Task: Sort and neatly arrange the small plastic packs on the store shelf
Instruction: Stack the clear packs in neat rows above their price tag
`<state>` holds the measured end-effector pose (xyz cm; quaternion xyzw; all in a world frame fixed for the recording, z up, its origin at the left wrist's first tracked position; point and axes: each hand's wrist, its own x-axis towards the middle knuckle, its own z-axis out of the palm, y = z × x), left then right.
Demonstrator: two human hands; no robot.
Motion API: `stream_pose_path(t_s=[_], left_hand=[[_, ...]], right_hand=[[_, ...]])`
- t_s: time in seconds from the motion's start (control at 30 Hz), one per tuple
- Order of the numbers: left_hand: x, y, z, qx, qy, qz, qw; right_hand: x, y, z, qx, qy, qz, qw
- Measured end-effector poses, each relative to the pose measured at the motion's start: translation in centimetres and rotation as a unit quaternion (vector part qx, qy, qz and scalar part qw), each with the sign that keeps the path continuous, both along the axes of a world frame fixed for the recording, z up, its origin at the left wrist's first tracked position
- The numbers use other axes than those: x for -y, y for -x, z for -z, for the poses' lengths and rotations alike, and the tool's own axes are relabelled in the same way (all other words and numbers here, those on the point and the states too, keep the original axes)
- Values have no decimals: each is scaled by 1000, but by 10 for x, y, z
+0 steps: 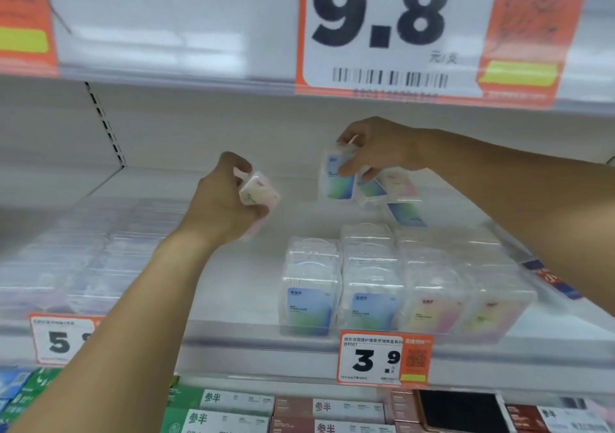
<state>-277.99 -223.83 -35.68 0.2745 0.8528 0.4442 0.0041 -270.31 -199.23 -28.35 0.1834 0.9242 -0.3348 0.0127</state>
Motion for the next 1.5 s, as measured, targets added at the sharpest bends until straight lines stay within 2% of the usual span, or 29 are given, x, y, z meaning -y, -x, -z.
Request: stream_pose_path(t_s=[0.13,0.23,0.37,0.77,0.87,0.97,1.03,1.13,1.23,1.3,1.4,1.5], left_hand=[[-5,-3,-11,-4,-83,-30,996],[-7,-5,-17,-18,-114,-48,992],[-11,-10,-22,2,-156,-18,988],[-20,-19,-31,31,-162,8,986],[-24,-26,-36,41,-158,25,986],[-31,-33,-42,22,-141,46,989],[-37,-39,-45,3,-132,54,990],[-48,-46,-50,-23,-81,87,993],[-60,-48,-63,-50,40,127,990],[-72,-47,-71,-42,91,135,986],[-95,-52,-71,-51,168,132,976],[-113,-57,-63,-32,191,160,968]], right_hand=[[13,-31,-8,9,35,-30,999],[29,-42,-5,16,61,-65,996],[42,-47,0,52,88,-106,989],[47,-48,12,157,135,-182,961],[39,-52,6,151,131,-166,966],[10,-61,-2,36,84,-46,995],[-21,-70,-1,-20,10,47,999],[-63,-83,17,26,-74,125,989],[-82,-86,33,57,-116,114,985],[-86,-78,39,48,-108,96,988],[-91,-60,49,50,-29,136,989],[-96,-48,62,72,14,156,985]])
